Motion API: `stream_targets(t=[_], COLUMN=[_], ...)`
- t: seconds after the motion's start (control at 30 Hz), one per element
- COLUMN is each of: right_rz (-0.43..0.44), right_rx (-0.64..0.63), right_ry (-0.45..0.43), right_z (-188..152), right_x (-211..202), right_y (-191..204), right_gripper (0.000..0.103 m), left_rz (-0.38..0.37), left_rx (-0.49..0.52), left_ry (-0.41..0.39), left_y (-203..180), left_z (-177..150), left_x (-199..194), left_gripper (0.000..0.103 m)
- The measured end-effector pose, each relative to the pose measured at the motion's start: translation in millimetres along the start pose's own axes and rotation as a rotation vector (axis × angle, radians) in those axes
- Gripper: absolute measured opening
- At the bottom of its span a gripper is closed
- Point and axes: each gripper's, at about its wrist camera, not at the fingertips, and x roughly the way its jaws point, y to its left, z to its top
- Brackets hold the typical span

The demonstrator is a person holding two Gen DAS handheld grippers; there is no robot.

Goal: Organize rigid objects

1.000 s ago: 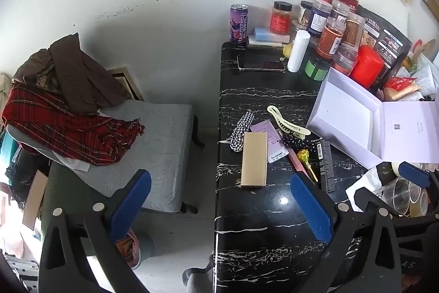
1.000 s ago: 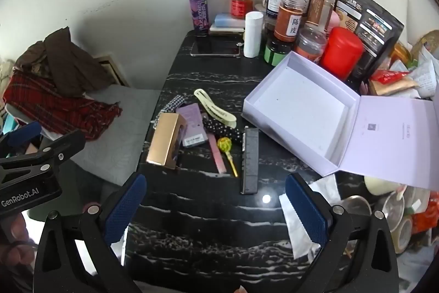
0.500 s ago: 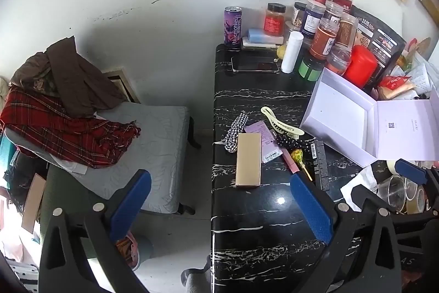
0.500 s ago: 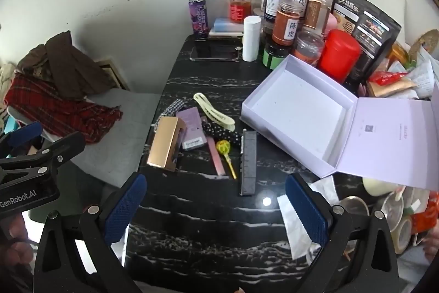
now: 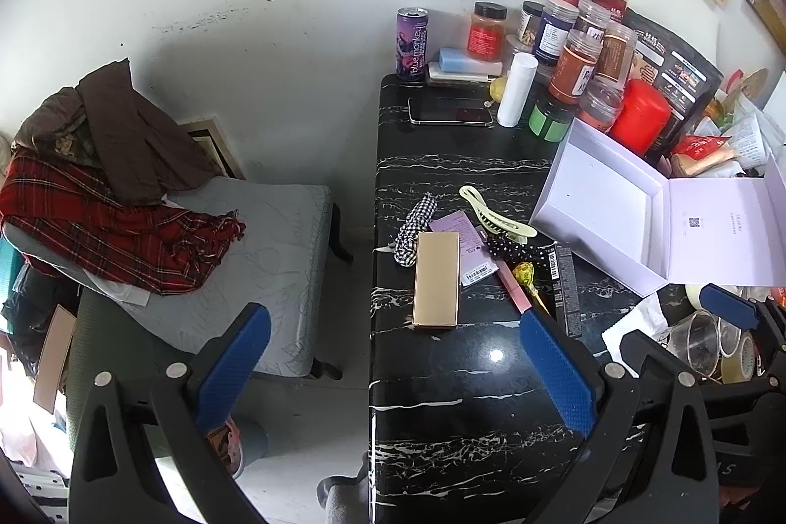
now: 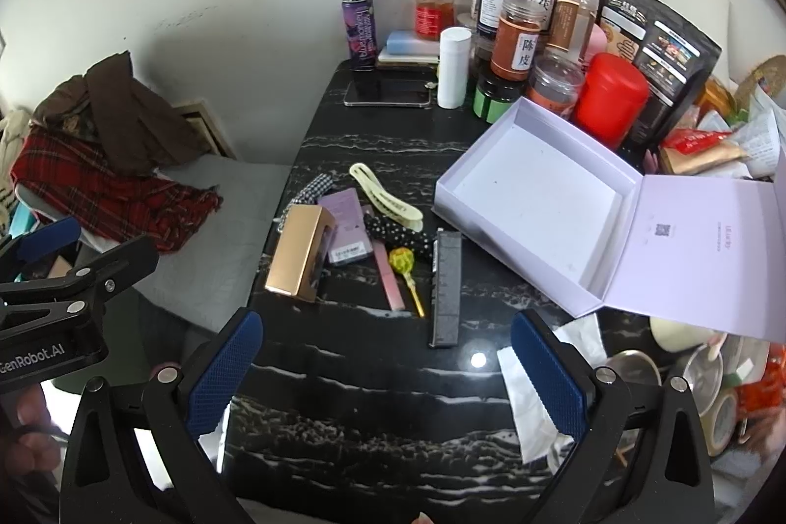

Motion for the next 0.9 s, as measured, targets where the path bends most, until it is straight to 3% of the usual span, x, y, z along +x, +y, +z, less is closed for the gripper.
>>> stream_targets(t=[0.9], right_rz=[0.001], right_rx=[0.006], right_ry=[0.003], right_z=[-3.6], right_x=[-0.3], right_y=[-3.9], right_gripper=[0.103], left_rz=[-0.013], left_rx=[-0.005], left_ry=[0.006], left_y=[-3.6], left_z=[-1.3], left_x=[-1.1], left_gripper=[0.103])
